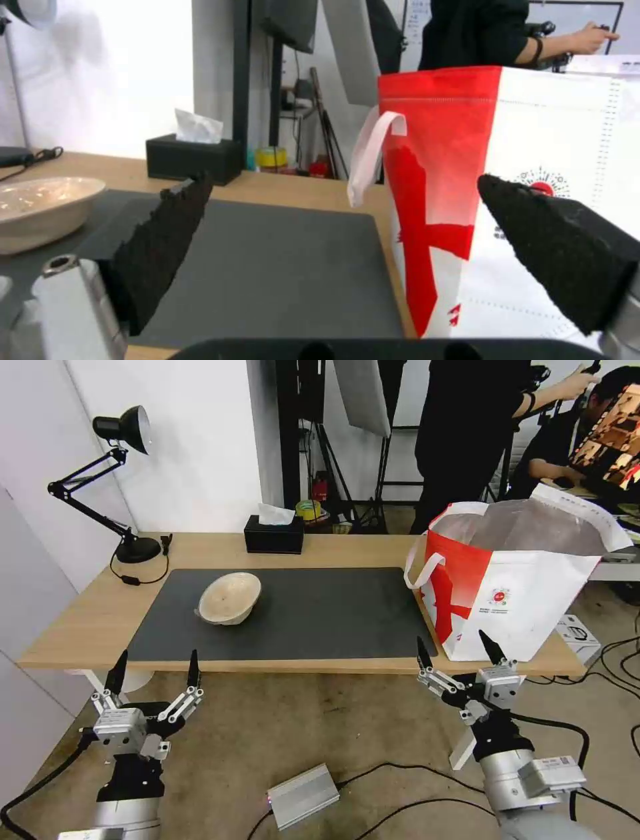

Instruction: Pick up the trash from the table and place it into the takeout bag.

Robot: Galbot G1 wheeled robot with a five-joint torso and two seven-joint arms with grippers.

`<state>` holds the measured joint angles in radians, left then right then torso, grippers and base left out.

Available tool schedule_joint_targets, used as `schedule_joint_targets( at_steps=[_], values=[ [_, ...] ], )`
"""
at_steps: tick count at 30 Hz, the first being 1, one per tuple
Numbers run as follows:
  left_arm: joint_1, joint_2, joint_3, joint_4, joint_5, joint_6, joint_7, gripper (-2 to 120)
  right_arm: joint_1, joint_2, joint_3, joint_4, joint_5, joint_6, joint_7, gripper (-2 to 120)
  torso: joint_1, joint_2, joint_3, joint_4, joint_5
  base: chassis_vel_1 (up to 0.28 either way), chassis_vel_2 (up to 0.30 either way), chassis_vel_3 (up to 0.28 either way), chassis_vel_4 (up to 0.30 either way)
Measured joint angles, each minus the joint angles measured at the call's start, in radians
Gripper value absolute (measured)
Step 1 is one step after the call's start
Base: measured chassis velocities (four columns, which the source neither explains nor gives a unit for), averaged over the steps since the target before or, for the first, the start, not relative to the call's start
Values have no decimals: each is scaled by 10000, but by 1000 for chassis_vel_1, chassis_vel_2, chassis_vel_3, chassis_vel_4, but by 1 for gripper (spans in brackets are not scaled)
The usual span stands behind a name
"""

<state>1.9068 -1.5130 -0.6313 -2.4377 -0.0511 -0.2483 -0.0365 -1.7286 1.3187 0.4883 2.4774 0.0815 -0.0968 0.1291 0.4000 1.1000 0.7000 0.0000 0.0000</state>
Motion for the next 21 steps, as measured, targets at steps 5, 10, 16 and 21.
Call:
schedule_joint_targets(
  at_steps=[5,10,16,21],
  values=[
    [-64,215,6,96,-119,91,49,100,-45,8,45,23,-2,-1,5,100,0,0,0,1,0,0,0,0,0],
    [-374,844,-19,187,-528,464,57,100,-84,-28,124,12,18,-23,20,100,0,0,0,1,0,0,0,0,0],
    [-1575,2156,-173,529,-1752,1344,-210,100,-187,81,154,-68,35,-29,38,100,0,0,1,0,-2,0,0,0,0],
    [-2310,2890,-125,633,-2957,1975,-461,100,-195,81,316,-100,42,-18,31,100,0,0,1,0,-1,0,0,0,0]
  ],
)
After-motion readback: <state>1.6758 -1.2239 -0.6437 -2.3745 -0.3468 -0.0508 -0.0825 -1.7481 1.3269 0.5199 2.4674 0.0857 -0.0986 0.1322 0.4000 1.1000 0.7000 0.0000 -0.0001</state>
